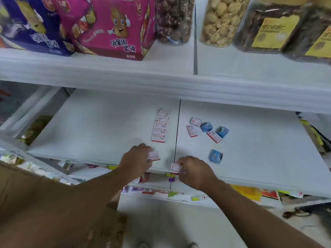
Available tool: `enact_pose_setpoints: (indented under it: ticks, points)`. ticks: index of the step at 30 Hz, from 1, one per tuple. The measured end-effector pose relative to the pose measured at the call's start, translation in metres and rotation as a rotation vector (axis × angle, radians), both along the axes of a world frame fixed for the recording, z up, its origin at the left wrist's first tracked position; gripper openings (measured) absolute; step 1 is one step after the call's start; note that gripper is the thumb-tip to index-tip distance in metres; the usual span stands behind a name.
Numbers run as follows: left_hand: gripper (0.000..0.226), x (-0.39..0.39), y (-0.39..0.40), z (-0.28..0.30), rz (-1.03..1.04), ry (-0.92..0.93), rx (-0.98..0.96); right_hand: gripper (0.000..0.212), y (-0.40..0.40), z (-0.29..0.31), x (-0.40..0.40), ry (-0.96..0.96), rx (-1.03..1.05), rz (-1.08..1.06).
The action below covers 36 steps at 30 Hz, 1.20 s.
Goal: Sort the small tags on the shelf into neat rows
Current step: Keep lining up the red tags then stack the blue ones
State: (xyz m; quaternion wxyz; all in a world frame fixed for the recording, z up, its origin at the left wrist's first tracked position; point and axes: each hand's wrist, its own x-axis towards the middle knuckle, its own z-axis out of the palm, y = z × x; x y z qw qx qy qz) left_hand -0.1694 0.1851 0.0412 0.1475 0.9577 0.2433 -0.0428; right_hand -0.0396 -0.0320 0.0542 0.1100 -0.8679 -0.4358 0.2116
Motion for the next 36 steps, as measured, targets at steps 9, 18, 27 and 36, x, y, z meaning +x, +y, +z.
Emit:
enact_pose_setpoints:
  ticks: [9, 18, 27, 36]
  points:
    - [0.048, 0.044, 0.040, -0.036, -0.072, -0.020, -0.030, 0.029, 0.006, -0.028, -0.013, -0.036, -0.011, -0.102]
    - [0.051, 0.059, 0.035, -0.074, -0.083, -0.116, -0.074, 0.041, 0.019, -0.052, 0.002, -0.076, 0.054, -0.128]
    - [0.038, 0.005, 0.043, -0.063, 0.019, -0.159, -0.123, 0.044, 0.053, -0.040, -0.003, -0.057, 0.023, -0.048]
    - [0.029, -0.055, 0.025, -0.075, 0.219, -0.252, -0.256, 0.048, 0.099, -0.065, -0.008, -0.089, -0.010, 0.017]
